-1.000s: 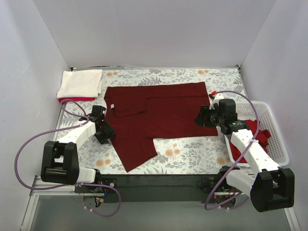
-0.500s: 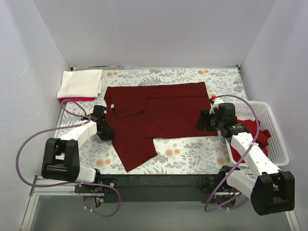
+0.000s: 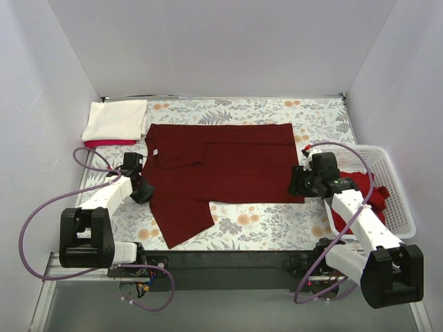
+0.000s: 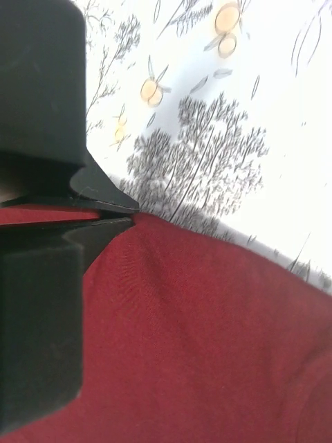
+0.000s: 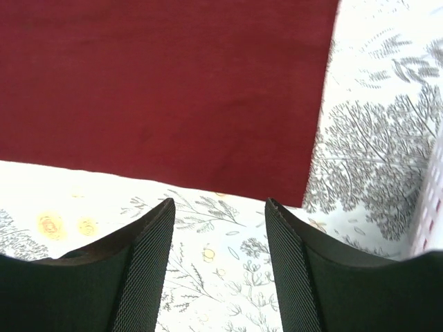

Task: Fold and stack the t-shirts
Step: Fold the tshirt

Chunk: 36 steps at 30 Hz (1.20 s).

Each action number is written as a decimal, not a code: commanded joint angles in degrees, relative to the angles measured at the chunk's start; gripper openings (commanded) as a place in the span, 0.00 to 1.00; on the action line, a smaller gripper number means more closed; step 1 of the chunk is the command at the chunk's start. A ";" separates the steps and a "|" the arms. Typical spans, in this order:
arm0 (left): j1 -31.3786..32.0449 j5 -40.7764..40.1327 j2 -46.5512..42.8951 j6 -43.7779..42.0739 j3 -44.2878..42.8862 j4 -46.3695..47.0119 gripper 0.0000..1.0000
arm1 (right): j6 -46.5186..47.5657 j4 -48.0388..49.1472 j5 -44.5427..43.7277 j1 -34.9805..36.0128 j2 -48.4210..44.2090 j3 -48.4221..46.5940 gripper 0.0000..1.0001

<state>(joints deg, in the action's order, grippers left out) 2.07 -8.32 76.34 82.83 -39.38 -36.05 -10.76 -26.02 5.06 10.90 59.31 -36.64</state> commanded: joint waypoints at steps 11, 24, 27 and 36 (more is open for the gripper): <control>-1.98 -0.74 -1.72 -3.55 0.53 1.16 0.00 | -4.18 -2.90 -11.03 0.88 7.13 -0.01 0.55; -1.98 -0.03 -3.21 -4.16 0.70 1.51 0.00 | -6.55 -0.52 -12.35 0.79 15.13 0.17 0.50; -1.98 0.14 -3.39 -4.25 0.79 1.60 0.00 | -7.25 0.27 -12.79 0.79 15.40 0.96 0.49; -1.98 0.23 -3.82 -4.16 0.70 1.60 0.00 | -7.87 0.97 -13.06 0.71 16.01 2.10 0.28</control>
<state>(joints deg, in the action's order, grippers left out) 0.49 -7.66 75.02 79.07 -38.83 -35.33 -17.56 -26.26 -7.40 11.64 74.63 -36.36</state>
